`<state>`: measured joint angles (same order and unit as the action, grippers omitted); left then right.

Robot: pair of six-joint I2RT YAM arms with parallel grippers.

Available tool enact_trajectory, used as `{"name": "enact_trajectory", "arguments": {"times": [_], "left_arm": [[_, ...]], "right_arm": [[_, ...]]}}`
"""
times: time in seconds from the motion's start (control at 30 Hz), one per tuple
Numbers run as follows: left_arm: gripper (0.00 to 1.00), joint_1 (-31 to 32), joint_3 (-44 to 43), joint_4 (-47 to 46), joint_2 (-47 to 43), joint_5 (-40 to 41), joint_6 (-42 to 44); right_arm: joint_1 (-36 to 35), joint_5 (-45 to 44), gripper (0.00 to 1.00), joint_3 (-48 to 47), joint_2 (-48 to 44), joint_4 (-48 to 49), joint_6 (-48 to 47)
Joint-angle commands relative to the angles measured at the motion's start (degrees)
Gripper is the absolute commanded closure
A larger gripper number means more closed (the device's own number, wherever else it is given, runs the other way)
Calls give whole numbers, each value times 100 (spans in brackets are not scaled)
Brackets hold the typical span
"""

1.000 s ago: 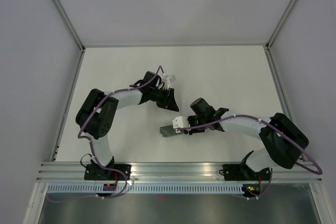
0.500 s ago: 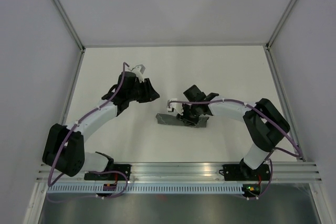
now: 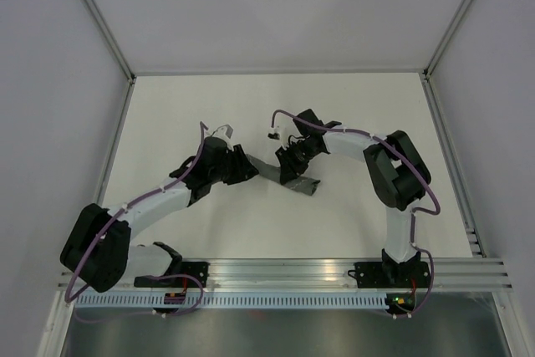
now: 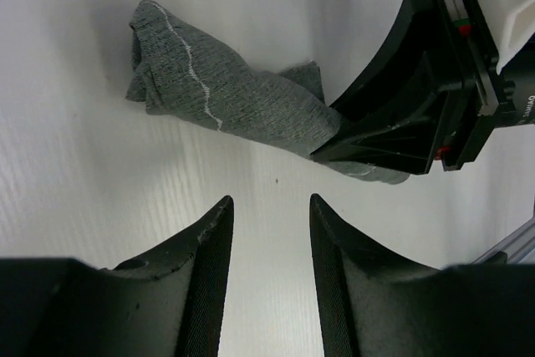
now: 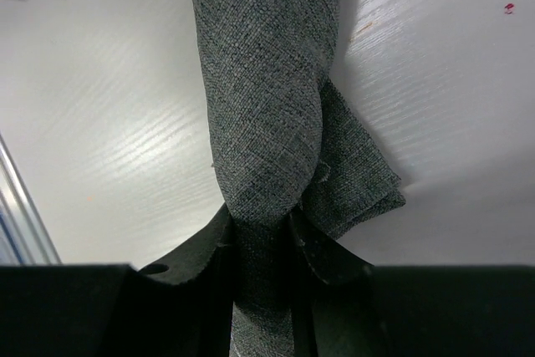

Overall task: Fold the napkin, place the utensils inside, and roll it up
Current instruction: Roll the napkin with the utensil

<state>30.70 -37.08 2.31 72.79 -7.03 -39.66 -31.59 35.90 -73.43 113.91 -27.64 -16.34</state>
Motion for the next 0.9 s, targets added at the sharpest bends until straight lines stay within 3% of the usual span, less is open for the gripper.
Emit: {"name": "enact_trajectory", "arguments": {"times": [0.0,0.2,0.4,0.67,0.87], "left_arm": [[53,155,-45,-739,331,377,-709],[53,612,-686,-767,1410,1001,-1104],[53,876,-791,-1074,1843,1546,-1570],[48,1219,-810,-934,1773,2407,-1791],[46,1368,-669,-723,1712,3154,-2720]], "right_arm": [[74,-215,83,57,659,127,719],[162,-83,83,92,791,715,1492],[241,-66,83,259,791,1102,1958],[329,22,82,250,844,1313,2293],[356,49,82,311,852,1480,2512]]}}
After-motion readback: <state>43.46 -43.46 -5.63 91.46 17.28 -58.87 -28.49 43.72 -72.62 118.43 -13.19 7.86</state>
